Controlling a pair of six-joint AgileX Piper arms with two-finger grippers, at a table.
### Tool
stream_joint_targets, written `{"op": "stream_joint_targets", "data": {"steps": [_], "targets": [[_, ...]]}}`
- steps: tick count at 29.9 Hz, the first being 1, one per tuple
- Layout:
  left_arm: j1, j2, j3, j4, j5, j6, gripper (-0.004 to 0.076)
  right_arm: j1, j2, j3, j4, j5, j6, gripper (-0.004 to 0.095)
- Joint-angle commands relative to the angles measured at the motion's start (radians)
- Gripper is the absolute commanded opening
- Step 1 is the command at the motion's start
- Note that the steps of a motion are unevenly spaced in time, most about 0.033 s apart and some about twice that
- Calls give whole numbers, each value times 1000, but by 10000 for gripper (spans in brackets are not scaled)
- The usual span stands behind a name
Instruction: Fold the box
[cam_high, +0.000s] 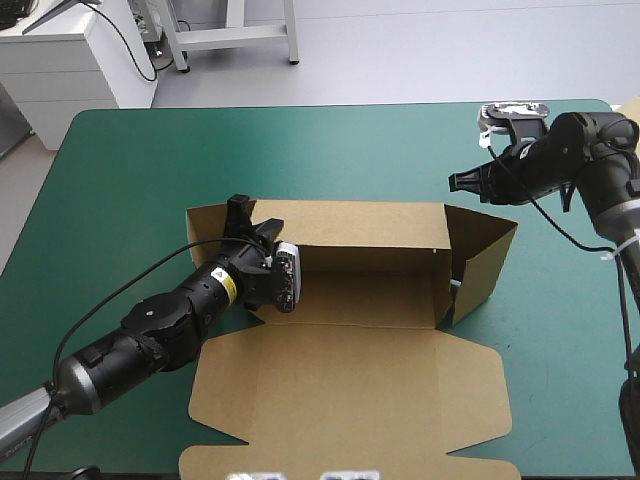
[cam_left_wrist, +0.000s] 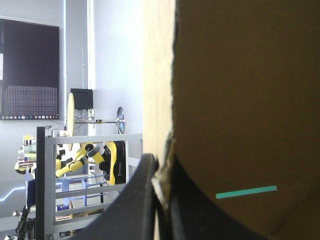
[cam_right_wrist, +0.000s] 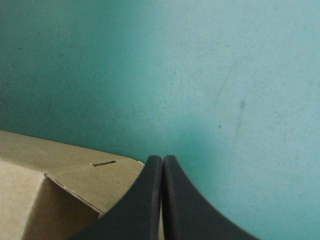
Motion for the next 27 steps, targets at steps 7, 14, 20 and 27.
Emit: {"op": "stream_joint_targets", "data": {"steps": [7,14,20,27], "targets": [[1,-1,-13,-26,50,-28,-8,-29,-8,-29,12,36,-34,-21],[1,-1,-13,-26,40,-50,-8,-29,-6,-27,37,51,-48,-21],[1,-1,-13,-9,38,-51,-8,-29,-6,-19,82,71,-59,-21],[1,-1,-13,-9,44,-65,-8,-29,-29,118,129,64,-121,-21]]}}
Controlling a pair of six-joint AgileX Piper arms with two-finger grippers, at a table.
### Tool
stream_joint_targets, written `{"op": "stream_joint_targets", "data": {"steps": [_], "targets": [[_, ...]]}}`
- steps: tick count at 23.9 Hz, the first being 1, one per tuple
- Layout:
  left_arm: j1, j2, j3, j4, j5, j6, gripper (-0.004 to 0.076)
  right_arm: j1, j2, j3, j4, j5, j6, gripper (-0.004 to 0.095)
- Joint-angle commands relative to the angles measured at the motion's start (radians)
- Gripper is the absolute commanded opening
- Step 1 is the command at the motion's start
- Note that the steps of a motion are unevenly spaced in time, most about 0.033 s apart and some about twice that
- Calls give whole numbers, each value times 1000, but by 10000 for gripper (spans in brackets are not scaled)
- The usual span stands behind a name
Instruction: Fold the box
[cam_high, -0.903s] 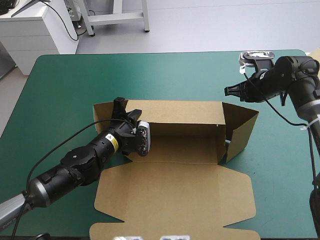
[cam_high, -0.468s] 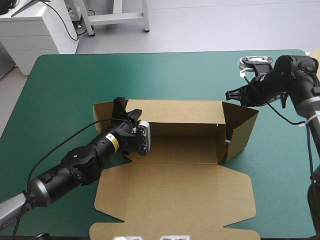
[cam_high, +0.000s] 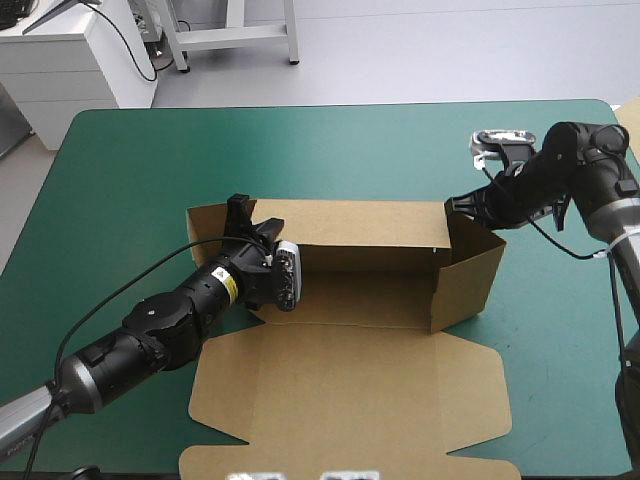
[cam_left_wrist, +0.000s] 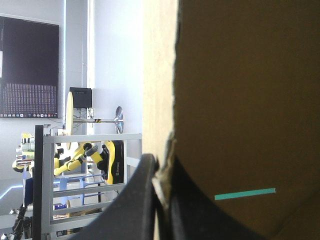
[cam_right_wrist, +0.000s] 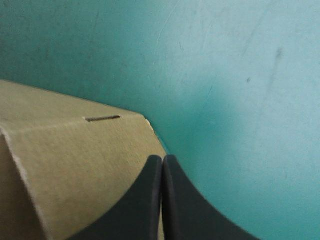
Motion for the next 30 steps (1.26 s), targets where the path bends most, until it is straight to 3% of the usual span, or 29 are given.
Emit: {"op": "stream_joint_targets", "data": {"steps": [1,8,12,15,19,22,30], "targets": [[1,-8,-13,-26,46,-31,-8,-7,-71,38,47,-10,-49,-21],[1,-8,-13,-24,46,-31,-8,-7,-167,146,67,-83,-93,-21],[1,-8,-13,-24,46,-31,-8,-7,-240,255,136,-210,-150,-21],[1,-8,-13,-21,46,-31,-8,-7,-376,436,265,-427,-309,-21],[1,-6,-13,-21,42,-31,-8,-7,-479,577,386,-555,-445,-21],[1,10,-13,-21,36,-31,-8,-7,-552,716,544,-654,-625,-21],[1,21,-13,-19,36,-31,-8,-7,-558,755,559,-634,-756,-13]]}}
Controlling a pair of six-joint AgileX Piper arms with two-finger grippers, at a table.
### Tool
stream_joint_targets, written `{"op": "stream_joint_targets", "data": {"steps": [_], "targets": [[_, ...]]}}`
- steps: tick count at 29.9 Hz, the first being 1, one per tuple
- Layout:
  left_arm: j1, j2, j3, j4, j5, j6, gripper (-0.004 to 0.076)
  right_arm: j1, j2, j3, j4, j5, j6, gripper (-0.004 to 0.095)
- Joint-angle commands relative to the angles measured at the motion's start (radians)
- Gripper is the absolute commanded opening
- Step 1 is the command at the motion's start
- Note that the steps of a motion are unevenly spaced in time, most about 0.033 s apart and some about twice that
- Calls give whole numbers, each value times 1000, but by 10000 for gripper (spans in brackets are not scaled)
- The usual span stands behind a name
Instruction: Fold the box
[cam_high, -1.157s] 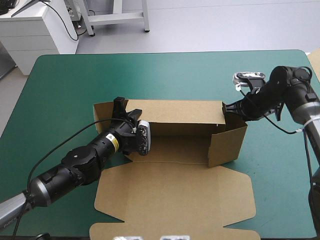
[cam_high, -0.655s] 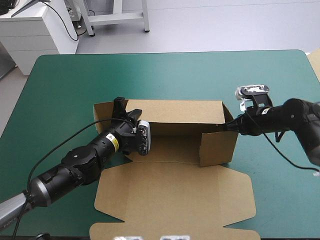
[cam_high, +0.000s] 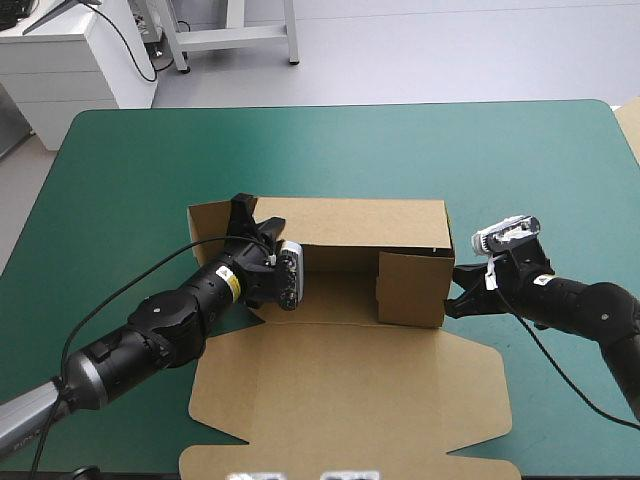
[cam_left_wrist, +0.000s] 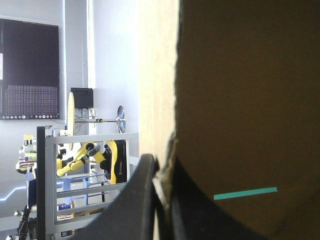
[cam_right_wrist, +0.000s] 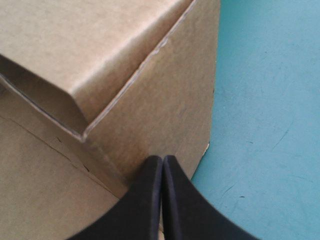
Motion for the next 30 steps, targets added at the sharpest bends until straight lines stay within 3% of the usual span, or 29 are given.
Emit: {"op": "stream_joint_targets", "data": {"steps": [1,12,18,26,30], "targets": [[1,0,-10,-42,36,-30,-8,-6,-19,-24,38,-21,-43,-8],[1,0,-10,-38,36,-30,-8,-6,-19,-24,43,59,-133,196],[1,0,-10,-35,36,-30,-8,-6,-19,-24,45,83,-167,399],[1,0,-10,2,31,-45,-8,-6,-15,-24,70,97,-234,430],[1,0,-10,2,16,-45,-8,-4,11,-24,146,91,-316,562]]}}
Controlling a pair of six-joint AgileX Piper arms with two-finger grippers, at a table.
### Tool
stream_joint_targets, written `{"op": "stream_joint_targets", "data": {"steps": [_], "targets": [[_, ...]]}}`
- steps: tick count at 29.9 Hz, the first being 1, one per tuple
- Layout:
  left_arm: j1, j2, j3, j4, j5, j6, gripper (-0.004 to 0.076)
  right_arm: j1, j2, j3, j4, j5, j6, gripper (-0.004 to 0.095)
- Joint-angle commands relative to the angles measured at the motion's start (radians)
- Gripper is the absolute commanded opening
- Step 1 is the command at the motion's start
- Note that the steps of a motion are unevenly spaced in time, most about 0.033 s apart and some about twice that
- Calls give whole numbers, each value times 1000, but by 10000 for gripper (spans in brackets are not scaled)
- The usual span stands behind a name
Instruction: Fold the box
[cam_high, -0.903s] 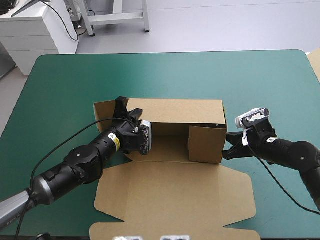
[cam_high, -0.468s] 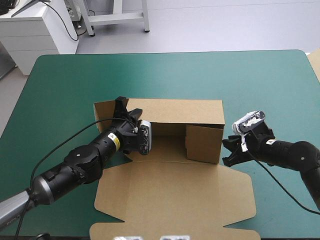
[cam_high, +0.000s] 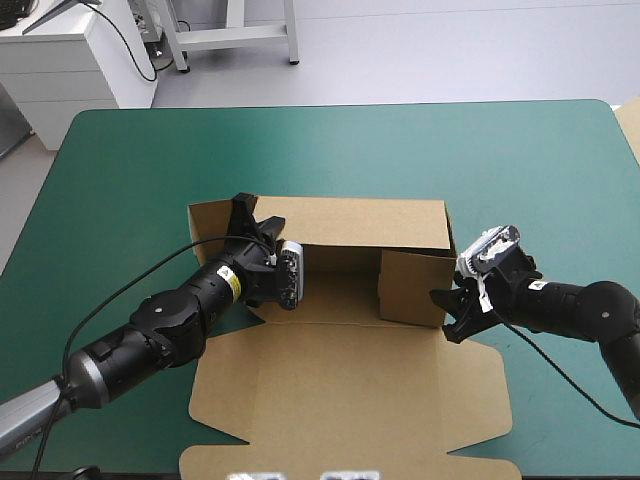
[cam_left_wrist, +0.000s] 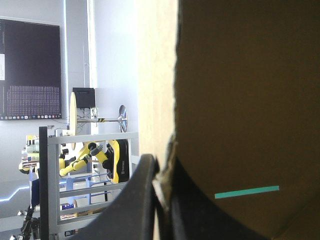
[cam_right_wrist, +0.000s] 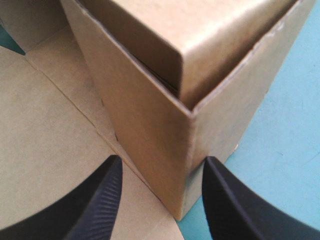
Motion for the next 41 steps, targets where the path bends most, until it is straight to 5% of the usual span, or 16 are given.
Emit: {"op": "stream_joint_targets", "data": {"steps": [1,10,15,18,24,33,36,41], "targets": [[1,-4,-10,-28,10,-27,-8,-3,16,-24,97,-30,-63,598],[1,-4,-10,-28,-101,-14,-8,64,88,-26,113,-73,-134,629],[1,-4,-10,-28,-76,-14,-8,110,100,-26,108,-95,-108,608],[1,-4,-10,-28,-79,-14,-8,117,100,-26,97,-96,-87,450],[1,-6,-10,-28,-133,-13,-8,117,100,-35,81,-79,-87,-24],[1,-8,-10,-28,-143,-13,-3,117,97,-72,82,-48,-83,-19],[1,-20,-10,-28,-164,-13,56,117,97,-77,82,-63,-51,-19],[1,-57,-10,-28,-188,-13,310,117,97,-77,75,-121,36,-19]]}}
